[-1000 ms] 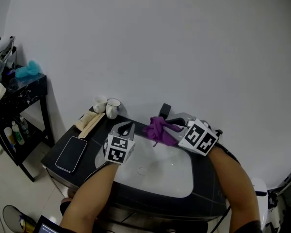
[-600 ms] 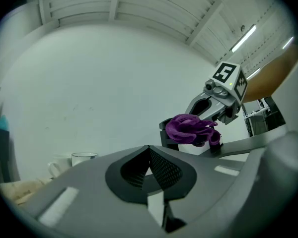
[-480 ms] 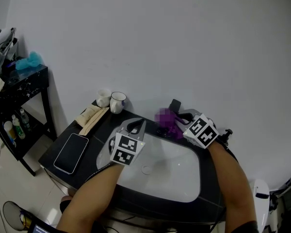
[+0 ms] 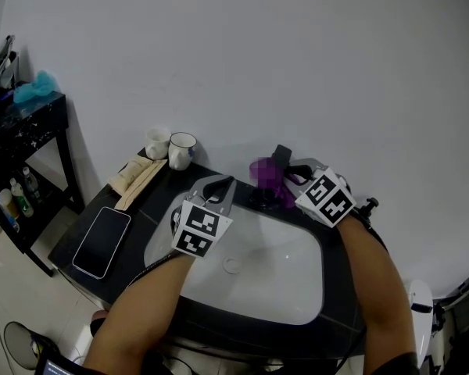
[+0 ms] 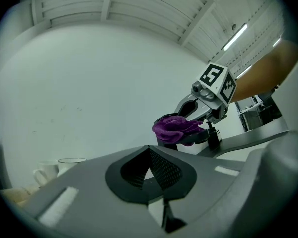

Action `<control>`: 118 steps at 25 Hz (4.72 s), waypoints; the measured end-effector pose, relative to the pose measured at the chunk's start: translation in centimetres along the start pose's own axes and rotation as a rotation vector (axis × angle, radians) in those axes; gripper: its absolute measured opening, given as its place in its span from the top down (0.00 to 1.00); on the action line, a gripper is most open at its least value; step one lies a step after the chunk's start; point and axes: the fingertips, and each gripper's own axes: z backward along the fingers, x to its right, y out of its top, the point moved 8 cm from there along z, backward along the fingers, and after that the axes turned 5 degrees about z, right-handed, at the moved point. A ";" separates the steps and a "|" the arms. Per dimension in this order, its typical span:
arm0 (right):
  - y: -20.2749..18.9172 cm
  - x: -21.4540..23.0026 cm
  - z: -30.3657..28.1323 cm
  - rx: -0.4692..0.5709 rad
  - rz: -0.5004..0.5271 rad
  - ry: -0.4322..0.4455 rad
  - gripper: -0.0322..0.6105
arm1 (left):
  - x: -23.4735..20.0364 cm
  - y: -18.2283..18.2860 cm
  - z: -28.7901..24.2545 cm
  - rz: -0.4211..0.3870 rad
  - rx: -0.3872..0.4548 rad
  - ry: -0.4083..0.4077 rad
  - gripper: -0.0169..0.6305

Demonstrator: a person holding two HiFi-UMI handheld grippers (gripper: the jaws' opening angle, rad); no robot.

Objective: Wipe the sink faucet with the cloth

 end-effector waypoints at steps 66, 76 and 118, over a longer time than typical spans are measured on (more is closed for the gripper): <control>-4.1 -9.0 -5.5 -0.035 0.083 -0.198 0.89 | -0.2 0.0 0.2 0.039 -0.013 0.013 0.95; -3.7 -9.5 -4.1 -0.047 0.170 -0.167 0.89 | -0.3 0.0 0.1 0.039 -0.015 0.013 0.95; -6.8 -2.7 -2.2 -0.194 0.284 -0.280 0.89 | 0.5 0.1 -0.6 0.018 -0.004 -0.022 0.95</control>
